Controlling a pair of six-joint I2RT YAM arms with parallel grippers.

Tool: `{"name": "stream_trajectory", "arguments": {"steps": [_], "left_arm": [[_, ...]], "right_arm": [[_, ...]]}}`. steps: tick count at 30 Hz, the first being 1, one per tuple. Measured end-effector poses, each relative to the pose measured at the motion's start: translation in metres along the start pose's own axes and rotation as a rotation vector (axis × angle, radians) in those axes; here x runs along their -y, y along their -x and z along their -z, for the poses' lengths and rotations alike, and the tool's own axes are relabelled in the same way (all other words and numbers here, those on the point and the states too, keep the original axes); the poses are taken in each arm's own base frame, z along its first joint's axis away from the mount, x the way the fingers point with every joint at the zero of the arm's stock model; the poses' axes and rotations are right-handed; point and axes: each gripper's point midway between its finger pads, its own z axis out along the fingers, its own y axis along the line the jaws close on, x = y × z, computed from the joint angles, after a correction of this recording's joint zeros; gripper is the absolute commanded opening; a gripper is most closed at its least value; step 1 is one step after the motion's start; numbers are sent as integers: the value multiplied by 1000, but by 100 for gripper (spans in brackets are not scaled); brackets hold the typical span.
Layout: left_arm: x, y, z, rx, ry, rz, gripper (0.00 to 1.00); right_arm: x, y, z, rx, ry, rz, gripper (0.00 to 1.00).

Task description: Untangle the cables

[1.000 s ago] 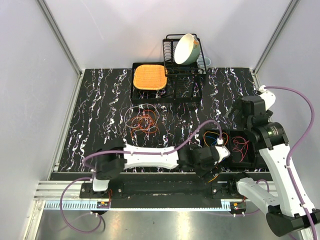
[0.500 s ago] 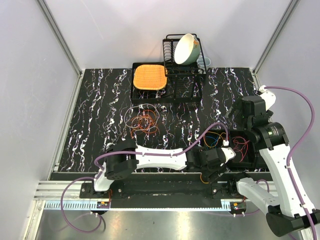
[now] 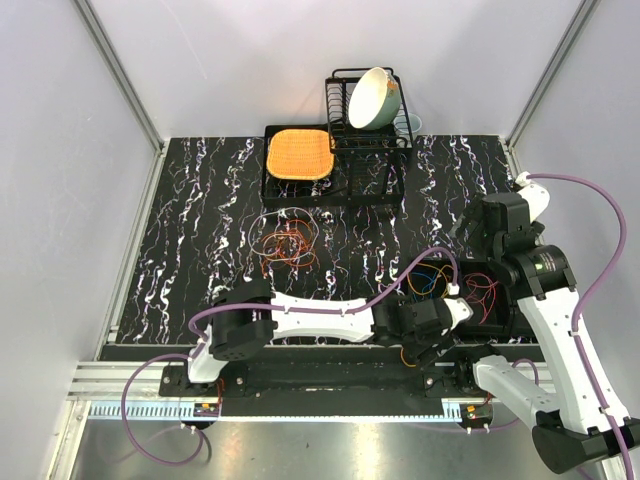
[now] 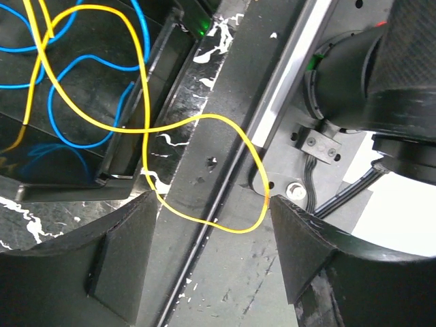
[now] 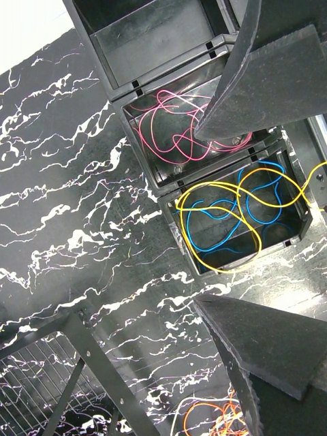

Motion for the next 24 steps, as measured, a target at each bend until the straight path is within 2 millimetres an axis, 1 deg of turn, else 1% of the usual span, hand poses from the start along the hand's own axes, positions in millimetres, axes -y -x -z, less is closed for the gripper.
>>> {"name": "stream_trajectory", "arguments": {"steps": [3, 6, 7, 9, 11, 13, 16, 17, 20, 21, 23, 24], "left_arm": [[2, -1, 0, -1, -4, -3, 68], [4, -1, 0, -2, -8, -5, 61], [5, -2, 0, -3, -10, -5, 55], [5, -2, 0, -4, -12, -2, 49], [6, -2, 0, -5, -14, -5, 43], [8, -4, -1, -8, -18, -3, 40], [11, -8, -4, -22, -32, -2, 31], [12, -9, -6, -25, -38, -2, 25], [14, -10, -7, -30, -52, -2, 14], [15, -10, -7, -30, -54, 1, 6], [16, -8, -6, -25, -61, 2, 0], [17, -7, -7, -22, -65, 2, 0]], "right_arm": [[0, 0, 0, 0, 1, 0, 100], [0, 0, 1, 2, 3, -2, 100], [0, 0, 1, 2, 3, -2, 100], [0, 0, 1, 3, 4, -2, 100], [1, 0, 1, 3, 4, 0, 100], [1, 0, 2, 3, 4, 2, 100], [1, 0, 2, 5, 6, 3, 100], [2, 0, 2, 6, 6, 4, 100], [2, 0, 3, 7, 7, 5, 100], [2, 0, 3, 6, 6, 5, 100], [2, -1, 2, 4, 5, 8, 100], [3, -2, 2, 3, 4, 9, 100]]}}
